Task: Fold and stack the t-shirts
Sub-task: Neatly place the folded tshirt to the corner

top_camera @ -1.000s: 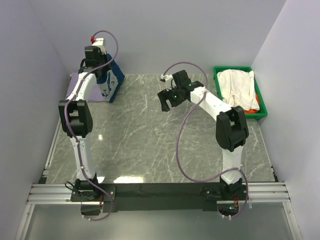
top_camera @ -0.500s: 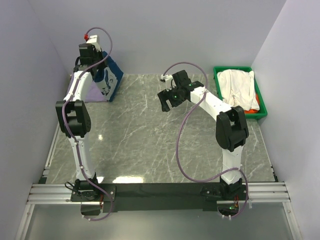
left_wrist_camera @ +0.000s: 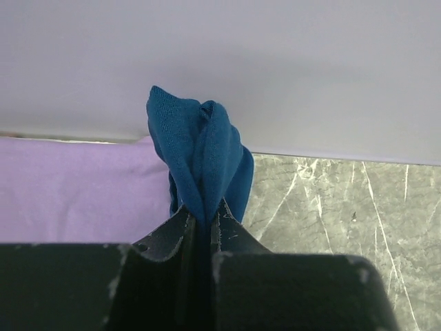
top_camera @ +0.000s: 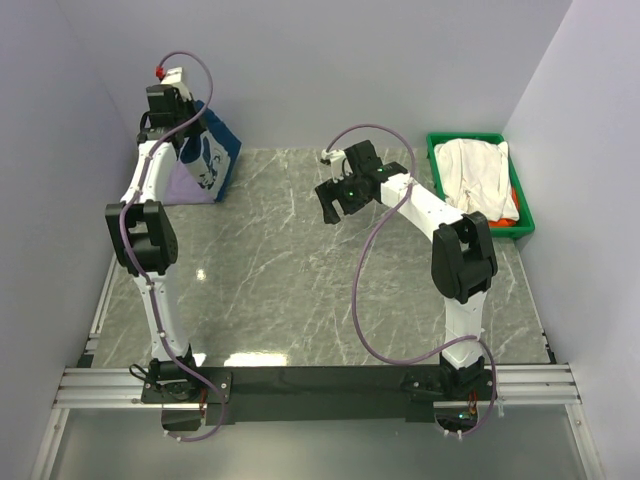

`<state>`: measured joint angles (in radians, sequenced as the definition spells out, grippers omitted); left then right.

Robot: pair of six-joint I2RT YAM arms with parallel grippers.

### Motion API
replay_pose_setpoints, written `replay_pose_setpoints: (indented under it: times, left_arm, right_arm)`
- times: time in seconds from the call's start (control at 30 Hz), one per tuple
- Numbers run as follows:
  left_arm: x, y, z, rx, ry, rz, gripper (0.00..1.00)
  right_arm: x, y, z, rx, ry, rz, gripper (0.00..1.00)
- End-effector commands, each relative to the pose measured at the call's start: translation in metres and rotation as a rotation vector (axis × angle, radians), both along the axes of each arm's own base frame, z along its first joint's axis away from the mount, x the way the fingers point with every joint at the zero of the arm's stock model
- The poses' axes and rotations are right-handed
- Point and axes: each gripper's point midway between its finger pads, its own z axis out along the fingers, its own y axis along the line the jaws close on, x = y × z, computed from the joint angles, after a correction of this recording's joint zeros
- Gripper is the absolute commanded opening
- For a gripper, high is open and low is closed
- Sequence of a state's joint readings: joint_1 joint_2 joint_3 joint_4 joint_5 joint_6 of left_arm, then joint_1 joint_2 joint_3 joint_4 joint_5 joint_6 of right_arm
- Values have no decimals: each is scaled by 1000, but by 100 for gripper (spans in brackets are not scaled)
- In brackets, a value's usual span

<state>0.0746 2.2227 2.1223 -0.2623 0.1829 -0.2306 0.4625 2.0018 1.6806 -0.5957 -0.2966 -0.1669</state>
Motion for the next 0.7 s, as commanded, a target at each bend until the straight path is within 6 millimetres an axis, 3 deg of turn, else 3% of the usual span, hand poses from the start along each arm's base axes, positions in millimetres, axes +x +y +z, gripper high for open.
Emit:
replay_pose_setpoints:
  times: [0.0,0.13,0.27,0.67]
  left_arm:
    - [-7,9,87,13,-181,7,1]
    - [-2,23,69,15,-145,23,1]
    - [4,53,45,-3,-113,56,1]
    - [23,91,-47,159,-14,-1,4]
  right_arm:
    - [2,6,2,-5,-16,16,92]
    - [1,7,1,-7,-14,20,92]
    - [1,7,-2,-12,-7,24,93]
    - [-1,5,-6,-33,6,37,93]
